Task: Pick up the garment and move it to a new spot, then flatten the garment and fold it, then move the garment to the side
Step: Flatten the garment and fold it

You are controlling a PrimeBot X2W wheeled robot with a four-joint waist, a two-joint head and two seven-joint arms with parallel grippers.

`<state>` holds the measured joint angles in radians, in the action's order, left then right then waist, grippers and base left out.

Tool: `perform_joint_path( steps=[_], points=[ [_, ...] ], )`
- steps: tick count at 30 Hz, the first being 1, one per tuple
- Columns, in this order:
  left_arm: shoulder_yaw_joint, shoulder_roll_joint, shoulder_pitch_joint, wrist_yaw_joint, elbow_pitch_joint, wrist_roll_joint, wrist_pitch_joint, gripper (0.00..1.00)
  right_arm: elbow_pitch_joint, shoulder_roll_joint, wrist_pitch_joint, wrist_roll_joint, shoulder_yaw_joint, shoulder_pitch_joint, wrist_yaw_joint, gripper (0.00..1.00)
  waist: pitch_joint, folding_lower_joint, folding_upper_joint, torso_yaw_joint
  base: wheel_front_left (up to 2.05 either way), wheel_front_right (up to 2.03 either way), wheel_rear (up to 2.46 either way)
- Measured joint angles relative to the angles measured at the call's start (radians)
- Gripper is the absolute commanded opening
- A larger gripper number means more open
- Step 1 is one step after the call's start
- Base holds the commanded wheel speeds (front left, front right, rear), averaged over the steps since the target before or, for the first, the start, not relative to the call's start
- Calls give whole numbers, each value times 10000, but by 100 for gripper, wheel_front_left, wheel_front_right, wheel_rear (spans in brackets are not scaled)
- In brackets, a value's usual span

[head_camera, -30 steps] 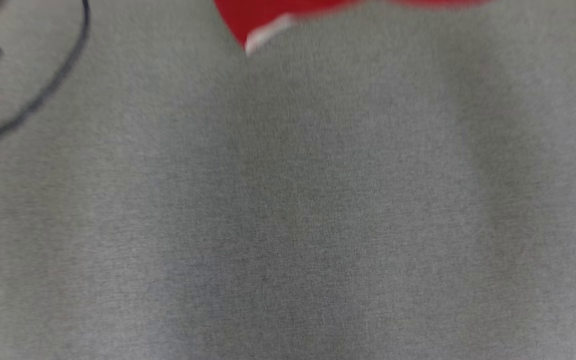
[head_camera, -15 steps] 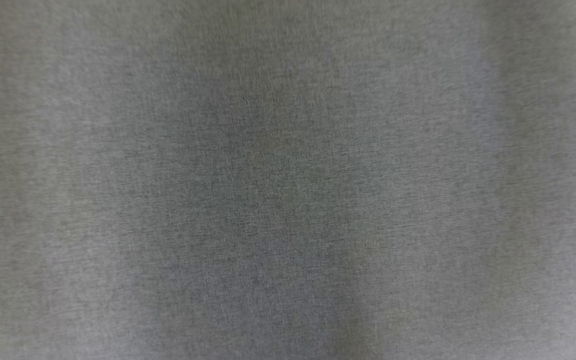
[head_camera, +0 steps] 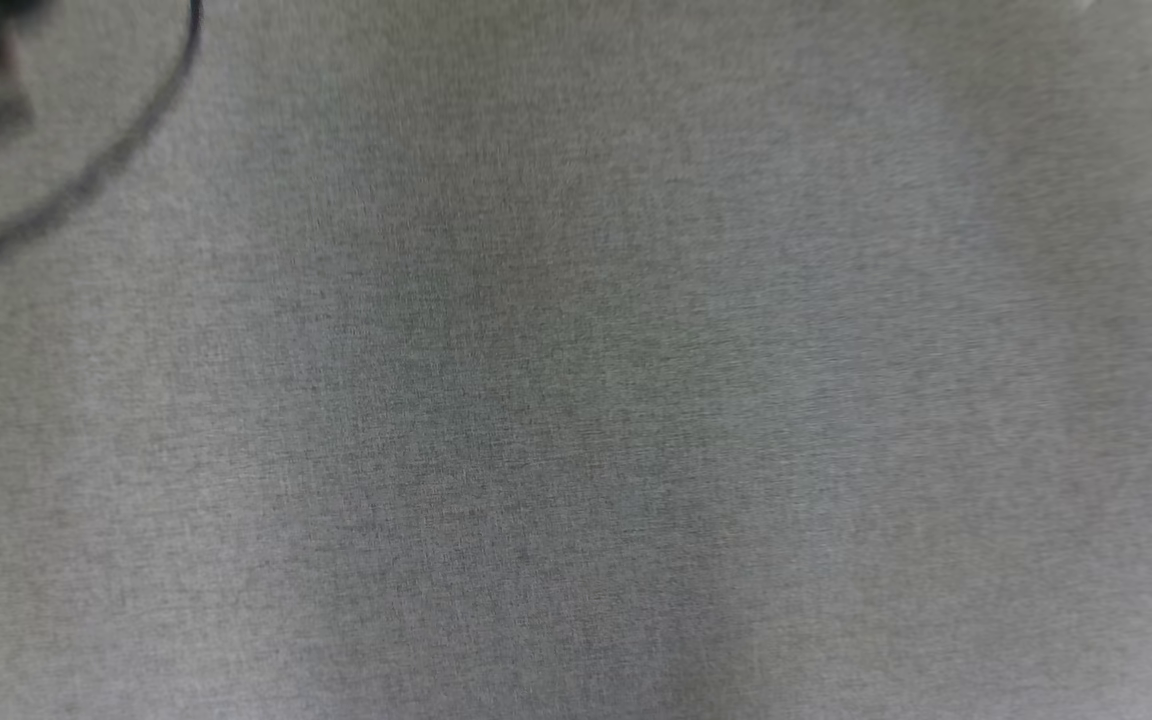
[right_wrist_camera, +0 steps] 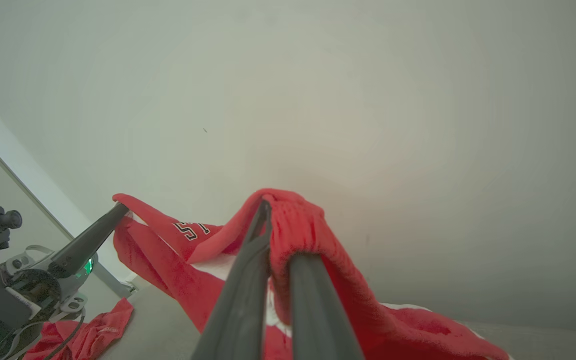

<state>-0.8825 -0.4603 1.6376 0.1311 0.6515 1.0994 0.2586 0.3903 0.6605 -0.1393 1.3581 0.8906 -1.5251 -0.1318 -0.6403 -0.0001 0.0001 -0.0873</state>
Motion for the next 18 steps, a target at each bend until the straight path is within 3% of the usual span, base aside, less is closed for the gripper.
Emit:
perform_joint_path(
  steps=[6, 11, 18],
  points=[
    [1290, -545, -3055, -8, -1563, -217, 38, 0, -1578, 763, -817, 451, 713, 2323, 0, 0, 735, 0, -1, -106, 0, 0, 0],
    [2163, -619, -6001, -136, -2798, -869, 38, 0, -2658, 1526, -1131, 740, 941, 4381, 0, 0, 1411, -1, -2, -165, 0, 0, 0],
    [2874, -564, -9100, -554, -4138, -1779, 38, 0, -3576, 1749, -1221, 380, 654, 7020, 0, 0, 2261, -2, -3, -209, 0, 0, 0]
  ],
)
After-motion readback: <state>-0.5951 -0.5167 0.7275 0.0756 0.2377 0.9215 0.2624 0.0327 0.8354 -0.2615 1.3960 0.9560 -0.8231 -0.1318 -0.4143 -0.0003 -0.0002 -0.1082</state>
